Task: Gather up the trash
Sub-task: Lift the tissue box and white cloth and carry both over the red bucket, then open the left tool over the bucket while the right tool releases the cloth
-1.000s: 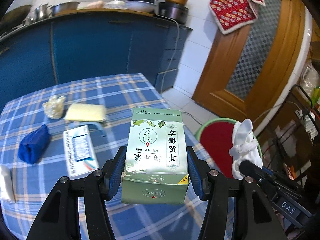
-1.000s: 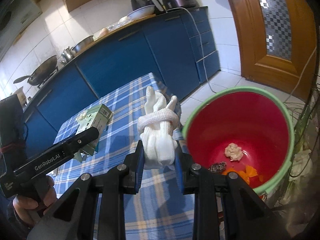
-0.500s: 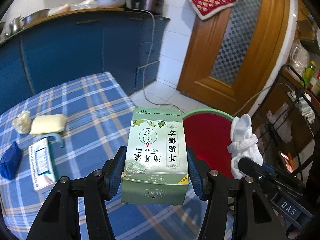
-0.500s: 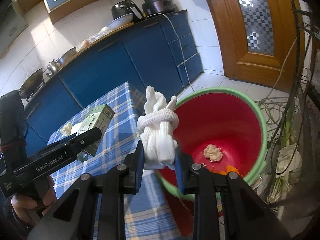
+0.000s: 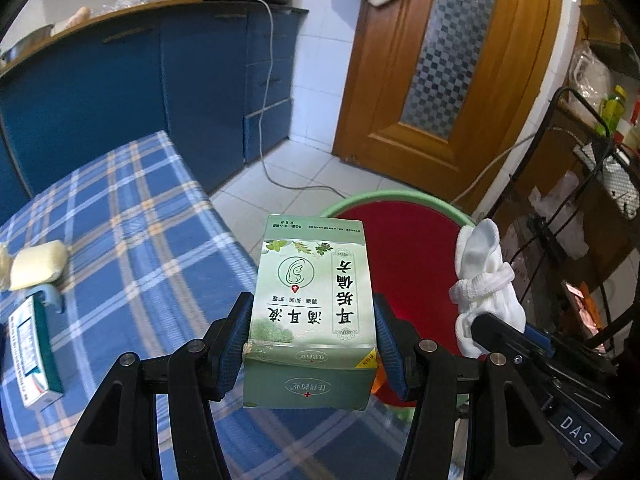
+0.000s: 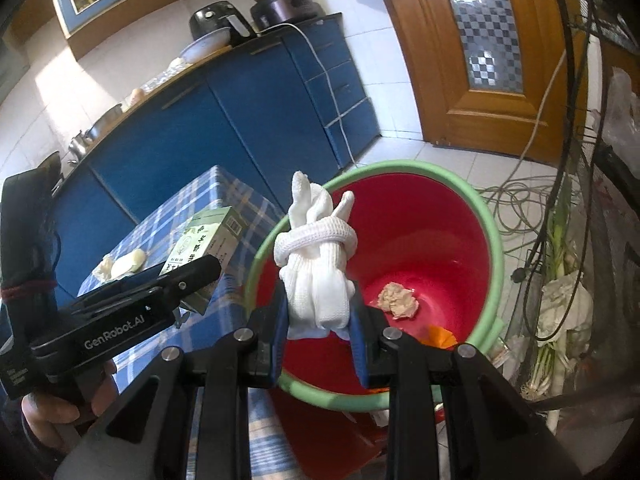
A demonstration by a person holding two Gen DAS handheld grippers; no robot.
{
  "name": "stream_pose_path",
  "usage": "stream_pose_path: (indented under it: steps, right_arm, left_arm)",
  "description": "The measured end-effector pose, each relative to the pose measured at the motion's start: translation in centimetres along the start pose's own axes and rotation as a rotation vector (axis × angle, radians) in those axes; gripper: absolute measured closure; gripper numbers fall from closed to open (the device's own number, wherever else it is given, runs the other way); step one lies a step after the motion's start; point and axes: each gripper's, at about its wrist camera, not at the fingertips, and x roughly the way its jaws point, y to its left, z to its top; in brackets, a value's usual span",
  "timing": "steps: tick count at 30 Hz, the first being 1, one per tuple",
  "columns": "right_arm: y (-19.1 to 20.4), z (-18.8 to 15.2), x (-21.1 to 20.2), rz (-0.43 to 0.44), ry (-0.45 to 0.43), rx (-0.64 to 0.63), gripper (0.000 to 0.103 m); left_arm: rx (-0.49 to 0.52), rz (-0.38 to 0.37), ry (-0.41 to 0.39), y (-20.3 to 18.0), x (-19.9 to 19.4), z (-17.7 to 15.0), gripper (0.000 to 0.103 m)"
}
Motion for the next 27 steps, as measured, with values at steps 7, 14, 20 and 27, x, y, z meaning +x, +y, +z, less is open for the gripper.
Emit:
stream_pose_path:
  steps: [7,14,20,27]
  right_arm:
    - [-1.4,0.1,0.7,-0.028,0.012,0.026,0.072]
    - [-2.2,-0.1,1.4,-0.036,0.029,0.052,0.067]
    - [-2.7,0.0,1.2,-0.037,0.02,0.075,0.057]
    - [-2.5,0.1,0.8,-0.03,0.004,0.081,0.055]
  left_arm:
    - [0.022,-0.012,0.037,-0.8,1.8,-0.1,0.044]
    - [0.029,-0.023,0.057,-1.1,2.7,-0.2,0.043]
    - [0.02,-0.018,0.049,-0.9,2.6,-0.1,0.037]
    - [0.013,-0.022,0.027,-0.7,1.8,0.0,0.037]
